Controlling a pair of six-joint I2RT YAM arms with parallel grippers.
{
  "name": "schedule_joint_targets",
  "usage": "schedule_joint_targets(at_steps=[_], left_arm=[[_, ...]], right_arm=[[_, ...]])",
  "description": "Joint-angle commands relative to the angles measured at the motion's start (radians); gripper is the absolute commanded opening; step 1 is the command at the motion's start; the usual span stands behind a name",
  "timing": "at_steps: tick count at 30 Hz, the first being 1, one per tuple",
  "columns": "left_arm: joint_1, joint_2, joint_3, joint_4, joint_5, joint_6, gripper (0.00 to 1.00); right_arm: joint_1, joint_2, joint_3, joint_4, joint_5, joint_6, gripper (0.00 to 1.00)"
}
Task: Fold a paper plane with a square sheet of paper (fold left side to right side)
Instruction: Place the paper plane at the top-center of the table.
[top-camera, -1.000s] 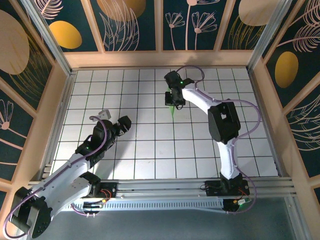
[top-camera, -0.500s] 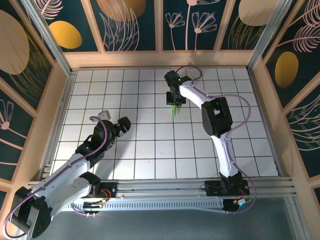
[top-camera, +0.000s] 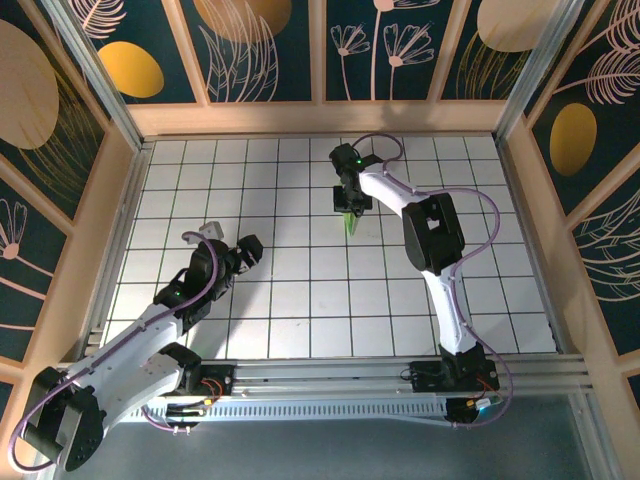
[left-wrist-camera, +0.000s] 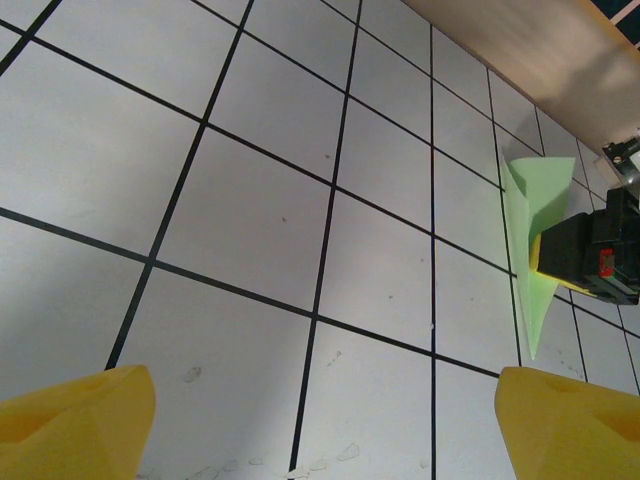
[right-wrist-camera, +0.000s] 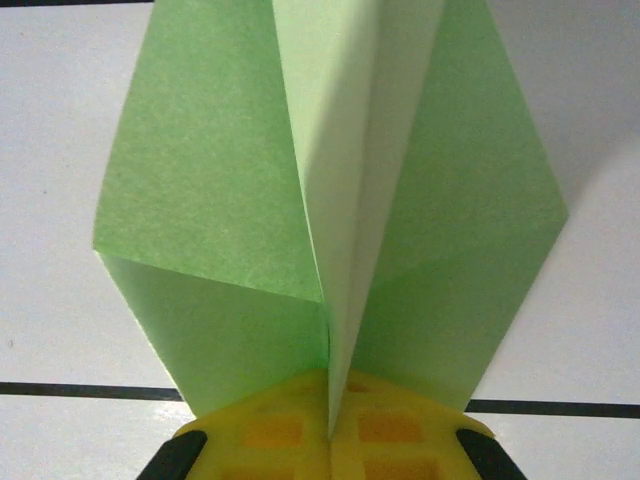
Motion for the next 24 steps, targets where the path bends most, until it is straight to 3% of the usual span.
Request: schedule_joint_targets(at_steps=[1, 9, 19, 24], left_arm=[[0.006, 0.004, 0.009, 0.015, 0.002, 0.003, 0.88], [0.007, 0.003, 0.008, 0.017, 0.001, 0.004, 0.88], [0.007, -0.001, 0.008, 0.016, 0.000, 0.007, 0.88], [0.006, -0.005, 0.009, 0.010, -0.003, 0.008, 0.88]], right_arm=[[-0.001, 0.031, -0.025, 0.005, -0.003, -0.004, 0.07], [-0.002, 0.030, -0.051, 0.019, -0.003, -0.002, 0.23], [-0.001, 0.005, -0.088, 0.047, 0.022, 0.008, 0.53], [0.000, -0.030, -0.096, 0.050, 0.028, 0.006, 0.54]])
